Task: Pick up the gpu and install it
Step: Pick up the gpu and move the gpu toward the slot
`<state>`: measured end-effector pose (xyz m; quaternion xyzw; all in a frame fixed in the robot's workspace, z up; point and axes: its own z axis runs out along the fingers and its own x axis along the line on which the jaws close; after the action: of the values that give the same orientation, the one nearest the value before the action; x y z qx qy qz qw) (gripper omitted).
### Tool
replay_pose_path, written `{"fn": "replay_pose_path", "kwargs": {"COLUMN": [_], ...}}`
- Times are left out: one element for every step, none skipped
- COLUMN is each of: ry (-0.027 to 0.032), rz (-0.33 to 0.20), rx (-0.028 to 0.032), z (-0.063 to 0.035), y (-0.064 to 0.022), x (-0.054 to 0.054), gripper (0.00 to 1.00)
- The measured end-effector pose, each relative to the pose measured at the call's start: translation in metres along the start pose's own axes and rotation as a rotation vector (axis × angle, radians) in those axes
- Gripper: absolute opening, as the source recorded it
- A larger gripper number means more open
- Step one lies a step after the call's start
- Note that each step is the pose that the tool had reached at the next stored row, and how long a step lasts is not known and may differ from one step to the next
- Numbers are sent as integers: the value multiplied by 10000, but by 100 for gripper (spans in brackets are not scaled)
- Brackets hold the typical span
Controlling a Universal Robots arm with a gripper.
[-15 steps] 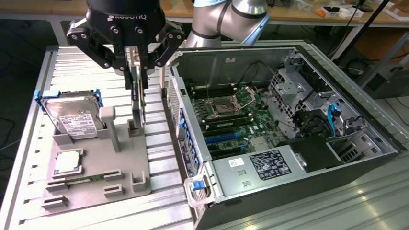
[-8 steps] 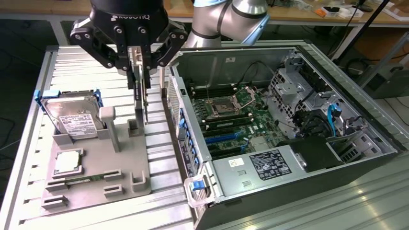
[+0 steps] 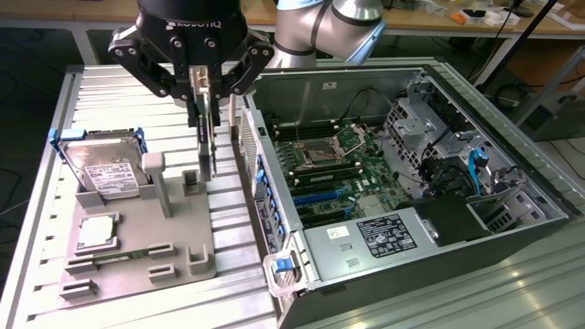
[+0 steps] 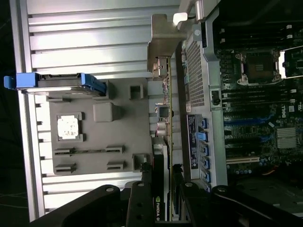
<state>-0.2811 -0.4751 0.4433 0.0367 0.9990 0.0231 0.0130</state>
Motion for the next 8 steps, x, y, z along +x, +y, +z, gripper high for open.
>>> {"fn": "replay_pose_path", "kwargs": {"ry": [-1, 0, 0, 0, 0, 0, 0, -1], "rz": [0, 0, 0, 0, 0, 0, 0, 0], "rx": [0, 1, 0, 0, 0, 0, 1, 0], "z": [1, 0, 1, 1, 1, 1, 1, 2], "y": [1, 1, 2, 3, 4, 4, 5, 5], "x": [-10, -18, -27, -35, -42, -48, -55, -61], "gripper": [27, 27, 27, 27, 27, 27, 27, 27]}}
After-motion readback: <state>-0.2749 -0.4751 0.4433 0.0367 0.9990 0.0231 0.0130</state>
